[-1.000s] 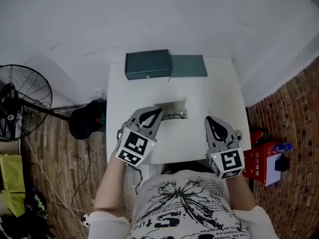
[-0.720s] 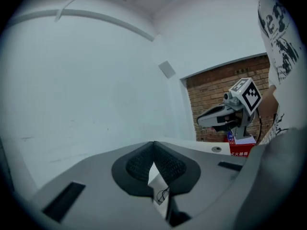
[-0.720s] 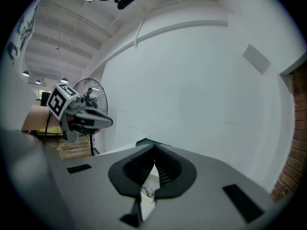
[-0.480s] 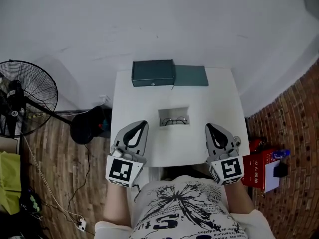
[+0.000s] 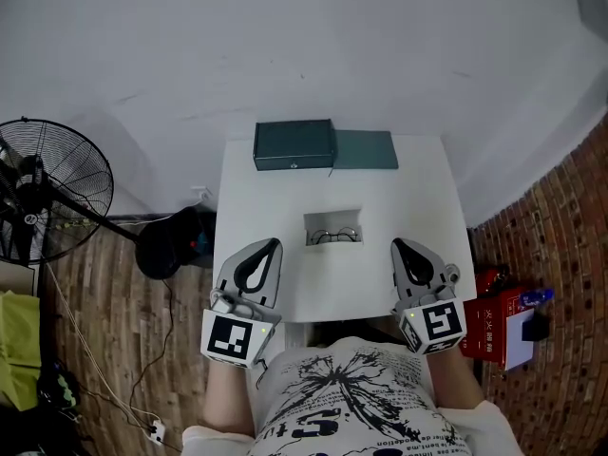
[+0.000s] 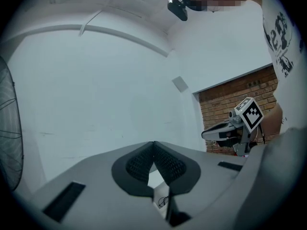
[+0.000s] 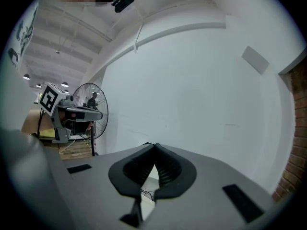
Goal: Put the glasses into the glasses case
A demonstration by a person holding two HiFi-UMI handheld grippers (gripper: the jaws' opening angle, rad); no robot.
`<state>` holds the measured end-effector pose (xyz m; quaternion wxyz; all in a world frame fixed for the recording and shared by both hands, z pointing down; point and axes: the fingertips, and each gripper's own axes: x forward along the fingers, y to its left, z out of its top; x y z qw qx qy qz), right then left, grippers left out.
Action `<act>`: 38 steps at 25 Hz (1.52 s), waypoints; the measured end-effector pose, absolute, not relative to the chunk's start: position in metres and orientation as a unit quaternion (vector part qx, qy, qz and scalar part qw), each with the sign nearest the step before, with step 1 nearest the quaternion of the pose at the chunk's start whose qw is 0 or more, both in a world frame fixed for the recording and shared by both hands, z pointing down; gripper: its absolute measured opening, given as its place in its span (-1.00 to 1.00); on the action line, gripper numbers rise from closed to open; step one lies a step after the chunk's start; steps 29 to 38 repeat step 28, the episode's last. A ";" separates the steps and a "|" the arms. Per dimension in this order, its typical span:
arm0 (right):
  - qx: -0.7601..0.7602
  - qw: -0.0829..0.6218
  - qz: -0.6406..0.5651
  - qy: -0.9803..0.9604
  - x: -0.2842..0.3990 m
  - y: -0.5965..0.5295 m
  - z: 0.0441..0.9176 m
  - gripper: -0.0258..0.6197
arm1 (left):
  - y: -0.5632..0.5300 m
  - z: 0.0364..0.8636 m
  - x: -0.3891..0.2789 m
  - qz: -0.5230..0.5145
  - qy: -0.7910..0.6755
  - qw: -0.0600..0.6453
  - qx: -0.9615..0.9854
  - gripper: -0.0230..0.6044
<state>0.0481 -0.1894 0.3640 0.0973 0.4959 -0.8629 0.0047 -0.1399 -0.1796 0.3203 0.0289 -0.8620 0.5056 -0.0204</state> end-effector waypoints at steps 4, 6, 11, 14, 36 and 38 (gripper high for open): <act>0.496 0.098 0.005 -0.863 0.050 -0.191 0.364 -0.88 | -0.181 0.318 -0.136 -0.022 0.501 0.030 -0.864 -0.88; 0.493 0.100 0.003 -0.864 0.050 -0.193 0.365 -0.88 | -0.184 0.318 -0.136 -0.023 0.503 0.031 -0.863 -0.88; 0.490 0.098 0.002 -0.866 0.052 -0.197 0.364 -0.88 | -0.185 0.318 -0.131 -0.035 0.503 0.040 -0.863 -0.88; 0.488 0.098 -0.001 -0.867 0.053 -0.201 0.363 -0.88 | -0.187 0.317 -0.128 -0.039 0.503 0.039 -0.862 -0.88; 0.478 0.093 -0.004 -0.873 0.063 -0.217 0.364 -0.88 | -0.202 0.319 -0.123 -0.023 0.512 0.015 -0.858 -0.88; 0.478 0.093 -0.004 -0.873 0.063 -0.217 0.364 -0.88 | -0.202 0.319 -0.123 -0.023 0.512 0.015 -0.858 -0.88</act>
